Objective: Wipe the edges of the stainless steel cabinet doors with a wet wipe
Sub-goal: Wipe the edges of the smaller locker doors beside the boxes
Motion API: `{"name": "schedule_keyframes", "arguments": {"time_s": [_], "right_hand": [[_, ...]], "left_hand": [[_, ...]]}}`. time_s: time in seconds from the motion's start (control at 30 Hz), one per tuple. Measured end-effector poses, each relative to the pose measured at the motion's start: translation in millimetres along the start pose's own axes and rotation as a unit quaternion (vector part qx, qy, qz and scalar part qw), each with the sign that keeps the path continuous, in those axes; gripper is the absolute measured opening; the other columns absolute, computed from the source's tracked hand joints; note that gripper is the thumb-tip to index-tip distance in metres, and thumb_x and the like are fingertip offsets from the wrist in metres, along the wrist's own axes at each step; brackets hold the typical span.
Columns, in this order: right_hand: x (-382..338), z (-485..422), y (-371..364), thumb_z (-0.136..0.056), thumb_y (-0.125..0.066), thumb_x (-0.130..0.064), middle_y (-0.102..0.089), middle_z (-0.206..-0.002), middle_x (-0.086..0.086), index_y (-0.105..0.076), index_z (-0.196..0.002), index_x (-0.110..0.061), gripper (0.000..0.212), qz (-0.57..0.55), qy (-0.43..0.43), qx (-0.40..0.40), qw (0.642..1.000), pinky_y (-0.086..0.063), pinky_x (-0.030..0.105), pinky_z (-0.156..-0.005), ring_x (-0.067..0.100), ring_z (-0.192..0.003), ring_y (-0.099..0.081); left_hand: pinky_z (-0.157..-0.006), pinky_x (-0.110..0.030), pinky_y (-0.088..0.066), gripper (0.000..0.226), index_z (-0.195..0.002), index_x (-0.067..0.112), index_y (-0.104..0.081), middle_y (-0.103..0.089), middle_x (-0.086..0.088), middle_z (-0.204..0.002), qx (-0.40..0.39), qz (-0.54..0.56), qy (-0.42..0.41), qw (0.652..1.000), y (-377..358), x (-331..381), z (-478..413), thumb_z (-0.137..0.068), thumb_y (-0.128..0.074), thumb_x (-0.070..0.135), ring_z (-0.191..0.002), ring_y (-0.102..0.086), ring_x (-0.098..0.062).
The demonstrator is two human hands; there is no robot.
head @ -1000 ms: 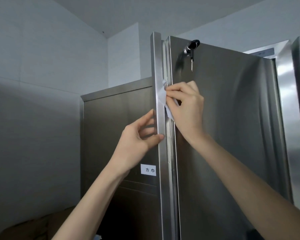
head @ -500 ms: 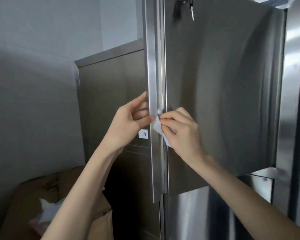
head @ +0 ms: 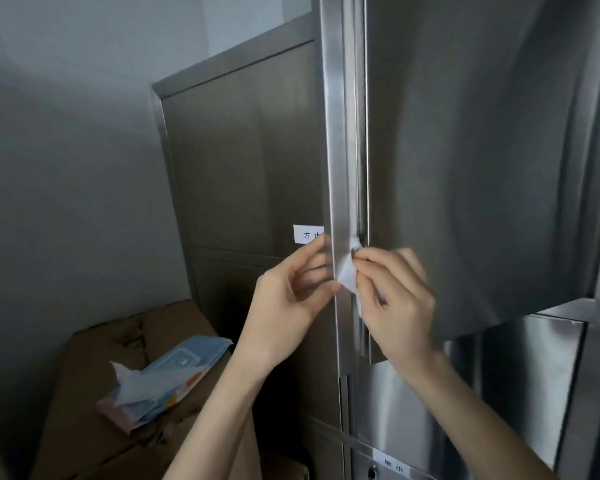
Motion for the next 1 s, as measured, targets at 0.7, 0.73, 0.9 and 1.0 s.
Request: {"name": "schedule_keyframes", "arguments": {"time_s": [0.7,0.73,0.9,1.0], "right_hand": [[-1,24,26,-0.092,-0.053,-0.006,-0.065,-0.086,0.012,-0.071,-0.082,0.003,0.022,-0.009,-0.118,0.059,0.991,-0.048,0.025,-0.076,0.019,-0.08,-0.059],[0,18,19,-0.09,-0.055,-0.004,-0.066,-0.088,0.012,-0.071,-0.085,0.003,0.018,-0.013,-0.122,0.046,0.991,-0.049,0.025,-0.077,0.02,-0.081,-0.06],[1,18,-7,-0.087,-0.063,-0.001,-0.066,-0.096,0.012,-0.071,-0.097,0.0,0.013,-0.045,-0.131,-0.007,0.99,-0.05,0.027,-0.082,0.026,-0.087,-0.064],[-4,44,-10,-0.084,-0.068,-0.005,-0.066,-0.1,0.012,-0.073,-0.097,-0.003,0.014,-0.041,-0.129,-0.027,0.99,-0.049,0.02,-0.084,0.023,-0.089,-0.064]], "left_hand": [[-0.095,-0.023,-0.051,0.041,-0.111,0.031,-0.059,-0.071,0.01,-0.104,0.048,-0.003,-0.017,0.999,-2,-15,14,-0.089,-0.062,-0.004,-0.098,-0.068,-0.002],[-0.094,-0.021,-0.05,0.042,-0.109,0.031,-0.059,-0.071,0.012,-0.103,0.05,0.011,-0.009,0.999,-1,-18,14,-0.088,-0.062,-0.005,-0.097,-0.068,-0.002],[-0.101,-0.031,-0.049,0.043,-0.123,0.016,-0.061,-0.072,-0.002,-0.112,0.042,0.052,0.018,0.998,-2,-33,19,-0.088,-0.06,-0.009,-0.107,-0.067,-0.012],[-0.099,-0.034,-0.051,0.045,-0.126,0.01,-0.061,-0.074,-0.002,-0.107,0.026,0.04,0.029,0.998,-5,-42,28,-0.088,-0.056,-0.014,-0.106,-0.068,-0.014]]}}
Point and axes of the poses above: each hand's wrist, its own z-axis away from the middle knuckle, its own y-axis out of the back of the hand, x = y × z, the point moved 9 cm from there along -z, towards the middle knuckle
